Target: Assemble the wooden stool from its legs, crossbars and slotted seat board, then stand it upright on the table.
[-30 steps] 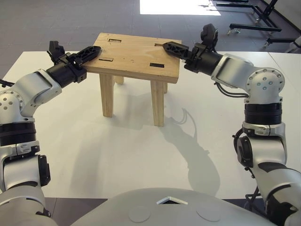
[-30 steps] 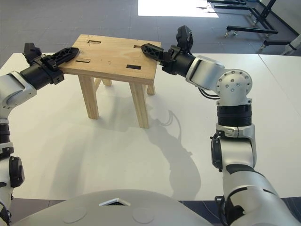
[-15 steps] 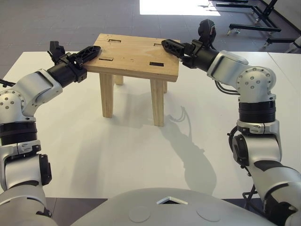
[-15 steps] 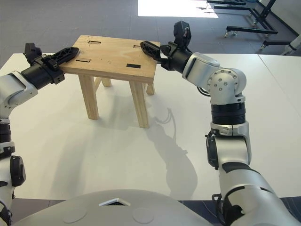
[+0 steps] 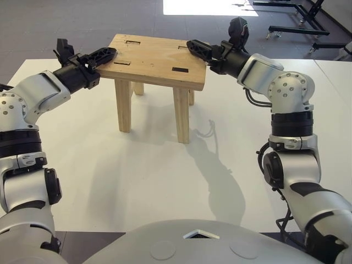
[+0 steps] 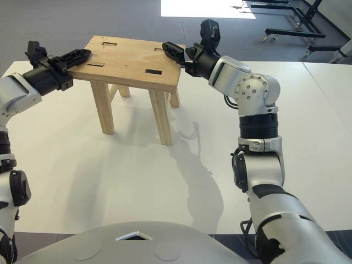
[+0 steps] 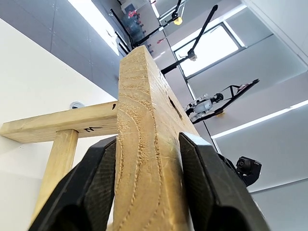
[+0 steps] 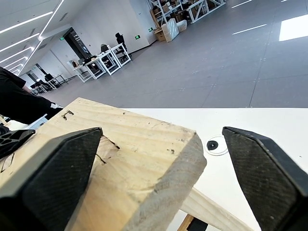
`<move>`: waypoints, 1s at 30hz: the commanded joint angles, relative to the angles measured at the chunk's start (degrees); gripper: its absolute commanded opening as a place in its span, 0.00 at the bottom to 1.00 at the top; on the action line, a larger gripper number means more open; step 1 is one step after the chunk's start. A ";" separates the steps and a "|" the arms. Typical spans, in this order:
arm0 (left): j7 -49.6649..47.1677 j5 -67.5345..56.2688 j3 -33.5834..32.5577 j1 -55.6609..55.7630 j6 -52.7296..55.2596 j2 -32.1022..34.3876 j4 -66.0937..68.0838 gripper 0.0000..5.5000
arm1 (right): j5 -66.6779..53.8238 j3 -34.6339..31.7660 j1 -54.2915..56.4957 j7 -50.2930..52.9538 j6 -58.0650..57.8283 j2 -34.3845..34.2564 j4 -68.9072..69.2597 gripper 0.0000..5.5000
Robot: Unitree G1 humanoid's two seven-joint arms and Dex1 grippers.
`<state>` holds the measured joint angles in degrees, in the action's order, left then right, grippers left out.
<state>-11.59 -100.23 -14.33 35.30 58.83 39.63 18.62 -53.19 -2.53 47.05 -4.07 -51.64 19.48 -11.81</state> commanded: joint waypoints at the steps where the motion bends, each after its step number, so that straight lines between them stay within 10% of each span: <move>1: -6.16 -2.55 -5.25 2.15 -0.43 0.67 1.12 0.33 | 6.69 0.04 -3.91 1.46 -2.30 0.75 -4.26 0.83; 20: -4.48 0.57 -15.30 1.10 -2.21 0.13 5.46 0.33 | 6.85 -8.90 3.57 0.26 -4.27 -5.11 -8.02 0.83; 30: 0.47 16.52 -20.13 -3.34 -8.01 7.98 -5.24 0.33 | 5.76 -22.28 20.86 1.11 -2.07 3.61 -13.38 0.83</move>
<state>-13.85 -92.94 -35.46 34.88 54.57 42.87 18.35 -47.89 -21.90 65.20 -3.80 -55.85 19.54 -24.65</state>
